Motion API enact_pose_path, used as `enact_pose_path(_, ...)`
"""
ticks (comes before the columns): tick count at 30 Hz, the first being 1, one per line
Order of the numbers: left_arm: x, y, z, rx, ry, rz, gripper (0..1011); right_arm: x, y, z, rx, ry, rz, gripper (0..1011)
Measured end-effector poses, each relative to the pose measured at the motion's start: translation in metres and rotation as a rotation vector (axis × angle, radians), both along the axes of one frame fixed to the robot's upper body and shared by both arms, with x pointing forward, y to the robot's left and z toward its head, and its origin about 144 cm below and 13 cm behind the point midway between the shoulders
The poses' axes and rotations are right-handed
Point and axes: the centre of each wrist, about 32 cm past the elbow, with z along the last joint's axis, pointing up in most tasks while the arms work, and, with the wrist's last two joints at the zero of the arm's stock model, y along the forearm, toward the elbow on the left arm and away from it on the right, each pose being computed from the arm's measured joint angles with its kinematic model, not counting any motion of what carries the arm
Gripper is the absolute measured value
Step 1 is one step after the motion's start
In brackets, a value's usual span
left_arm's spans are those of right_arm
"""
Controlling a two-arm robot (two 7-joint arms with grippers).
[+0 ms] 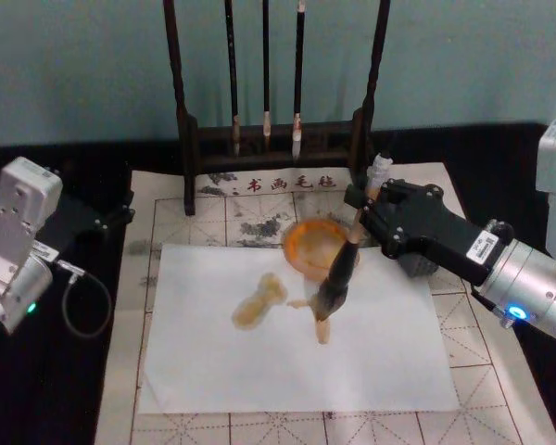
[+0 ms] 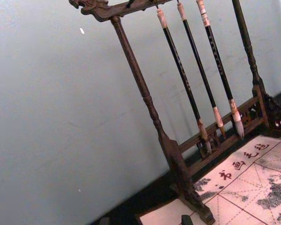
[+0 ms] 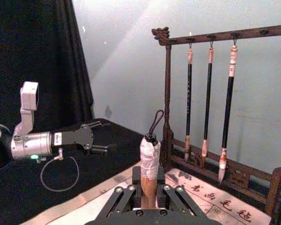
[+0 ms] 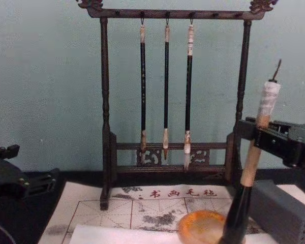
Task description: Pick up the brush from the inkstone, write on the paper, then place the brush back to its original position.
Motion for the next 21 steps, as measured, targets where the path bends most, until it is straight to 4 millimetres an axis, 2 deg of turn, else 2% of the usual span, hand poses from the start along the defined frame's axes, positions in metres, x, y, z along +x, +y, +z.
enact_pose_path(21, 0.0, 0.0, 0.0, 0.0, 0.0, 0.0, 1001, -0.0025, -0.003, -0.0017, -0.004, 0.005, -0.011, 195)
